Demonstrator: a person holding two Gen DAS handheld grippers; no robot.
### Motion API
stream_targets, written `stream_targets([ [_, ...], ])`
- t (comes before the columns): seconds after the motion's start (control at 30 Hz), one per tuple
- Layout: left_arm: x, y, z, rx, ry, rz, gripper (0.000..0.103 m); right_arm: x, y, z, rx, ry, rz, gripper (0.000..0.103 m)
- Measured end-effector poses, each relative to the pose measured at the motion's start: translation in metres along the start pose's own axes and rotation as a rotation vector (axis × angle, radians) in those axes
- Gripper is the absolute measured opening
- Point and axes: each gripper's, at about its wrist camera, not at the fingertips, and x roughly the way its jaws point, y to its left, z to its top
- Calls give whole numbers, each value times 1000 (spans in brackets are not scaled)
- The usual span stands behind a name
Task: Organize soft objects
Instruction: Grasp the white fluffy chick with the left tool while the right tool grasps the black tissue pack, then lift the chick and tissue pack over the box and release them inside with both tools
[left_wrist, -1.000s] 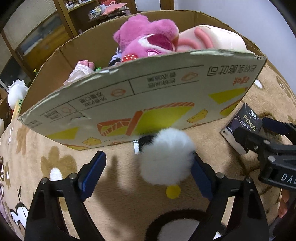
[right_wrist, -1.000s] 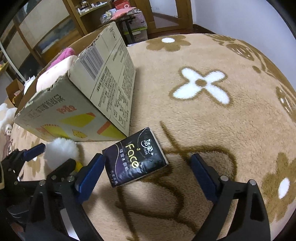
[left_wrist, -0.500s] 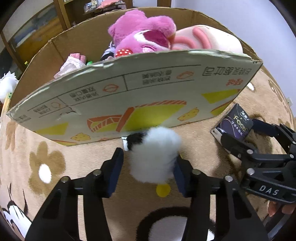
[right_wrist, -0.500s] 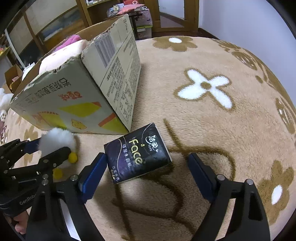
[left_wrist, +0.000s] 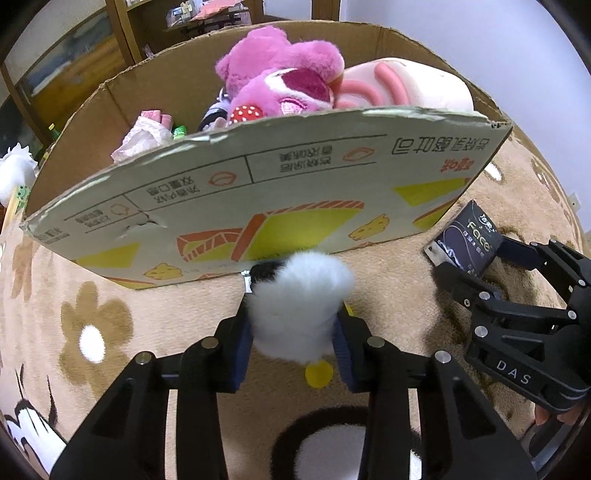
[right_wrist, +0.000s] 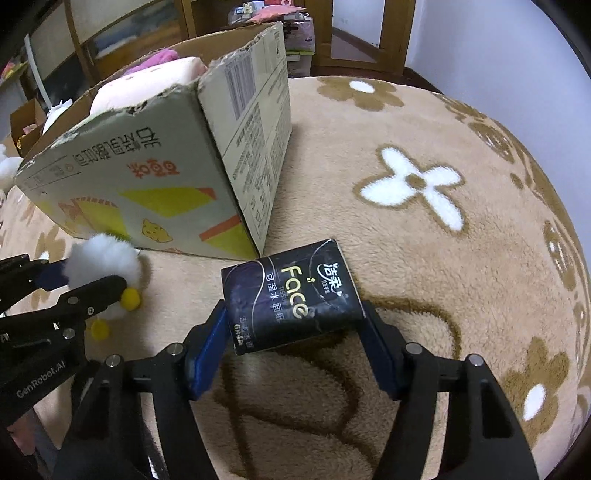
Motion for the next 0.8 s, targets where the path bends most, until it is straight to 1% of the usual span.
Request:
stream_targets([
  [0.2,-18,-10,-7,-9,-15,12,34,-8,4,0,-4,-14,18,71],
  [0.43,-33,-5,-10,-12,-35,5,31,-23,5,-2,1,-39,31,71],
  [0.8,-56,-3,-16,-19,-66,7,31,-47,2,-7,30,-83,50,71],
])
